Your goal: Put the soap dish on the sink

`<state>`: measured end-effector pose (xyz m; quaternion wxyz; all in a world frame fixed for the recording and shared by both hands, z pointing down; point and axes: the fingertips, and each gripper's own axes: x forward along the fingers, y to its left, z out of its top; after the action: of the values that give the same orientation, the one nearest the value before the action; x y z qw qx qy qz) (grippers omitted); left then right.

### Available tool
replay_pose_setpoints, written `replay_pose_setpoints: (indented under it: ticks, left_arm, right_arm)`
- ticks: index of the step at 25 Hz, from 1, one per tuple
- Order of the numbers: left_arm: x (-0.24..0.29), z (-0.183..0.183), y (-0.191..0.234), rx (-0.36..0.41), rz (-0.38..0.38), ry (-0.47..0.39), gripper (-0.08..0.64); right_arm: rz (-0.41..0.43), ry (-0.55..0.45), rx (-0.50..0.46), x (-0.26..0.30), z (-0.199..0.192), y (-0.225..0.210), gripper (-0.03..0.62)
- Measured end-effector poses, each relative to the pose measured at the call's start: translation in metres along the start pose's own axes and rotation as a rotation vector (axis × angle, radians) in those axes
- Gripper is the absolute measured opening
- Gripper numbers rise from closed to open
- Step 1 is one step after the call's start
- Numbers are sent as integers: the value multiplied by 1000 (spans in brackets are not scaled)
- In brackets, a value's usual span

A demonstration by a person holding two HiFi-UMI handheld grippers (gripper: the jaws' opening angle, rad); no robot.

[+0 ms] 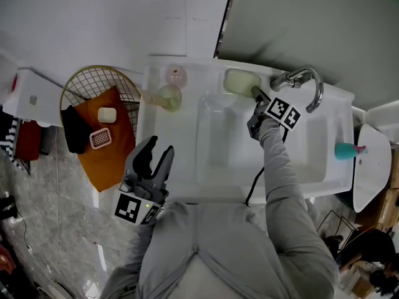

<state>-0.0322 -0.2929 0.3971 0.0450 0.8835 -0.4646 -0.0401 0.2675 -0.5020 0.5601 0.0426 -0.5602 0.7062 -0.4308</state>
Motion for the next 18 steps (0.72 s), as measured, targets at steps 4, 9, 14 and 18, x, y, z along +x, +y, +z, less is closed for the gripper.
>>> replay_pose_setpoints:
  ticks: [4,9,14,18]
  left_arm:
    - [-1,-1,0,0,2,5,179]
    - [-2,1,0,4,7,2,179]
    - [-4,-1,1,8,10,10,179]
    - [-5,1,1,4,17,7,179]
  right_arm:
    - [-11,0,-22,1,0,-3,58]
    - [-51,-7,-105,2,3,-8,67]
    - [-117,-7,-235,4,4,-12,77]
    - [-171,-2,-355,6,4,-13,75]
